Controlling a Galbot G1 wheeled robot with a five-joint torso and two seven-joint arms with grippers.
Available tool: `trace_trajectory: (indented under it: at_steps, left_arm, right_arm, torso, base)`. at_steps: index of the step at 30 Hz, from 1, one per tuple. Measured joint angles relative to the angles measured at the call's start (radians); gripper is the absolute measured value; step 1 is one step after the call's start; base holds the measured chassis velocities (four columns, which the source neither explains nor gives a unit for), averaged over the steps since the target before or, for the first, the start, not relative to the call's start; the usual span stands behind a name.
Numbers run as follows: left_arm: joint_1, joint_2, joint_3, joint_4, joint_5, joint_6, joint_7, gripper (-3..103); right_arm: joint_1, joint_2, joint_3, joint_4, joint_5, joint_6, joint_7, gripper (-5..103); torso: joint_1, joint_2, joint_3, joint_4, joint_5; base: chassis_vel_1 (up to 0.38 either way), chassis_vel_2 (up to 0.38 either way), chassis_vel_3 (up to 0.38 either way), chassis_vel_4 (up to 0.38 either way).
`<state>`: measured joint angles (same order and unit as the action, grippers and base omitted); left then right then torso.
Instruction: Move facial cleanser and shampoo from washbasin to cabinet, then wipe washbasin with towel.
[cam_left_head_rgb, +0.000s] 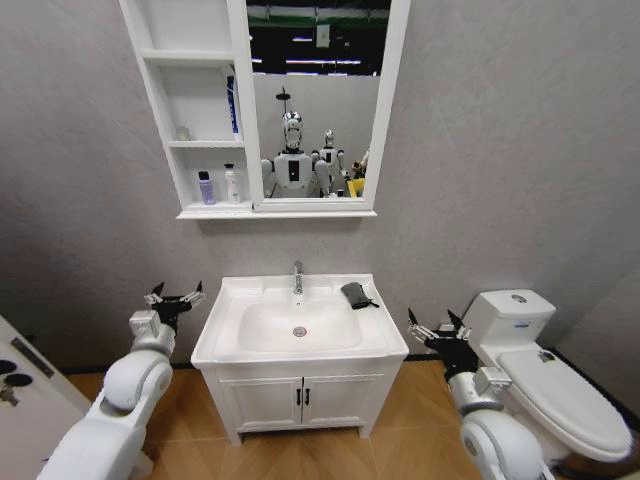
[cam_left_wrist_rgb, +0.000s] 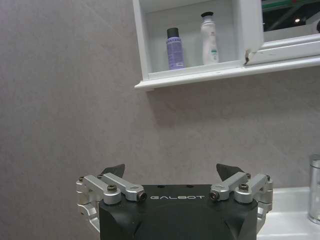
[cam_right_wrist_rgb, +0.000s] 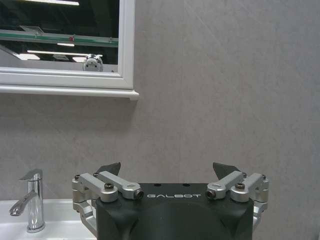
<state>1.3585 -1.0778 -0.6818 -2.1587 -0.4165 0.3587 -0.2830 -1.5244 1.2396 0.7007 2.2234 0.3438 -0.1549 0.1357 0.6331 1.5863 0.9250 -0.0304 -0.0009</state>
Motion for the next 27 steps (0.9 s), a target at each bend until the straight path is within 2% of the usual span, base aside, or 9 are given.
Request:
trace_trajectory:
  at_steps: [2, 3, 5, 7, 9, 14, 20, 27]
  left_arm:
    - [0.095, -0.035, -0.029, -0.068, 0.054, -0.014, 0.044, 100]
    - [0.095, -0.035, -0.029, -0.068, 0.054, -0.014, 0.044, 100]
    - [0.174, -0.079, -0.043, -0.125, 0.105, -0.041, 0.082, 100]
    - [0.194, -0.098, -0.044, -0.138, 0.117, -0.046, 0.087, 100]
    - [0.253, -0.172, -0.046, -0.17, 0.159, -0.064, 0.092, 100]
    - [0.282, -0.232, -0.045, -0.199, 0.178, -0.066, 0.089, 100]
    - [0.28, -0.238, -0.046, -0.209, 0.192, -0.027, 0.078, 100]
    - [0.276, -0.236, -0.046, -0.209, 0.193, -0.022, 0.078, 100]
  right_arm:
    - [-0.004, 0.0, 0.002, 0.005, 0.0, 0.0, 0.0, 100]
    - [-0.004, 0.0, 0.002, 0.005, 0.0, 0.0, 0.0, 100]
    - [-0.01, -0.001, 0.006, 0.01, 0.003, 0.001, 0.0, 100]
    - [-0.012, -0.001, 0.008, 0.011, 0.004, 0.002, -0.001, 100]
    - [-0.022, 0.0, 0.012, 0.017, 0.007, 0.003, -0.002, 100]
    - [-0.031, 0.002, 0.017, 0.021, 0.009, 0.006, -0.004, 100]
    - [-0.037, 0.008, 0.018, 0.023, 0.009, 0.01, -0.004, 100]
    - [-0.034, 0.01, 0.017, 0.023, -0.004, 0.011, -0.003, 100]
  torso:
    - [0.0, 0.0, 0.0, 0.0001, 0.0005]
    - [0.0, 0.0, 0.0, 0.0001, 0.0005]
    - [0.0, 0.0, 0.0, -0.0001, 0.0006]
    - [0.0, 0.0, 0.0, 0.0, 0.0005]
    - [0.0, 0.0, 0.0, -0.0001, 0.0003]
    - [0.0, 0.0, 0.0, -0.0001, 0.0003]
    - [0.0, 0.0, 0.0, -0.0001, 0.0002]
    - [0.0, 0.0, 0.0, -0.0001, 0.0002]
  base:
    - [0.0, 0.0, 0.0, 0.0]
    - [0.0, 0.0, 0.0, 0.0]
    - [0.0, 0.0, 0.0, 0.0]
    - [0.0, 0.0, 0.0, 0.0]
    - [0.0, 0.0, 0.0, 0.0]
    - [0.0, 0.0, 0.0, 0.0]
    - [0.0, 0.0, 0.0, 0.0]
    - [0.0, 0.0, 0.0, 0.0]
